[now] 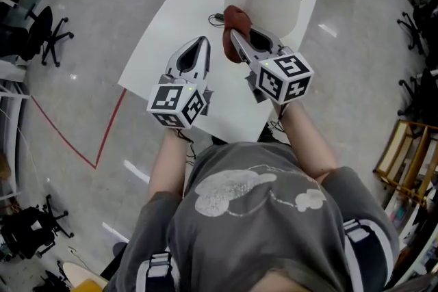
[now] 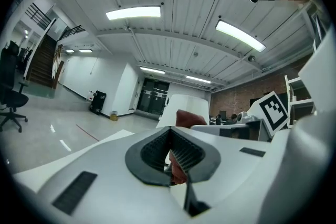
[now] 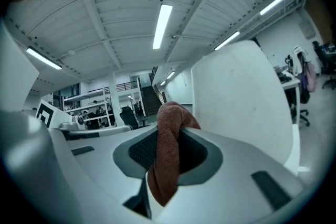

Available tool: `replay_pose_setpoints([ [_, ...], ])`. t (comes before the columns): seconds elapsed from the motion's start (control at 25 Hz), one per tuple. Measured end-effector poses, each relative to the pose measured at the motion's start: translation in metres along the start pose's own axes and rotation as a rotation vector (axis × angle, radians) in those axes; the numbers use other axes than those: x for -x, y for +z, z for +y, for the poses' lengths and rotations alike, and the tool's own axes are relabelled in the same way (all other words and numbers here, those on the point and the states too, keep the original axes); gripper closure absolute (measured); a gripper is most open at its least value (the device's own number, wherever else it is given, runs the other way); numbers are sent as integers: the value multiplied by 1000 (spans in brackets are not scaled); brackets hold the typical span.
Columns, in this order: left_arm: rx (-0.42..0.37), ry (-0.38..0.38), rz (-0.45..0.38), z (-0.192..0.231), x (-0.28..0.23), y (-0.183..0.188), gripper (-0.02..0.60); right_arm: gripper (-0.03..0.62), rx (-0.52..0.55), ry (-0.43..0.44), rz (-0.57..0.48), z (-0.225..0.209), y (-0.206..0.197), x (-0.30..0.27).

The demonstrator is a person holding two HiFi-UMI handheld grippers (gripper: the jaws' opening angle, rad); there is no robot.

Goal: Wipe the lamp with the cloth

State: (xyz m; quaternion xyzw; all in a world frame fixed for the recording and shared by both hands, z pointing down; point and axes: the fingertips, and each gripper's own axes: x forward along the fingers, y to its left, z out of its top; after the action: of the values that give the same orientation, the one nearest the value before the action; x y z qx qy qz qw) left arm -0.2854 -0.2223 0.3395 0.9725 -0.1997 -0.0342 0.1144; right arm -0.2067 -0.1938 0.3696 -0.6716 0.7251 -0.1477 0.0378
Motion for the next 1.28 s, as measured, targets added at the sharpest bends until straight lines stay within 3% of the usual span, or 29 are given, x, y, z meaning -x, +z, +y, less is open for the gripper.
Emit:
replay_pose_setpoints([
  [0.24, -48, -87, -83, 6, -15, 53, 574, 503, -10, -74, -181, 11, 76, -14],
  [0.52, -80, -129, -112, 16, -36, 82, 574, 503, -36, -148, -257, 2, 115, -30],
  [0.92, -7, -136, -80, 38, -49, 65, 574, 503, -99, -214, -181, -7, 91, -52],
  [1.28, 45, -69, -35, 60, -40, 32, 574, 503, -257, -196, -31, -15, 25, -68],
])
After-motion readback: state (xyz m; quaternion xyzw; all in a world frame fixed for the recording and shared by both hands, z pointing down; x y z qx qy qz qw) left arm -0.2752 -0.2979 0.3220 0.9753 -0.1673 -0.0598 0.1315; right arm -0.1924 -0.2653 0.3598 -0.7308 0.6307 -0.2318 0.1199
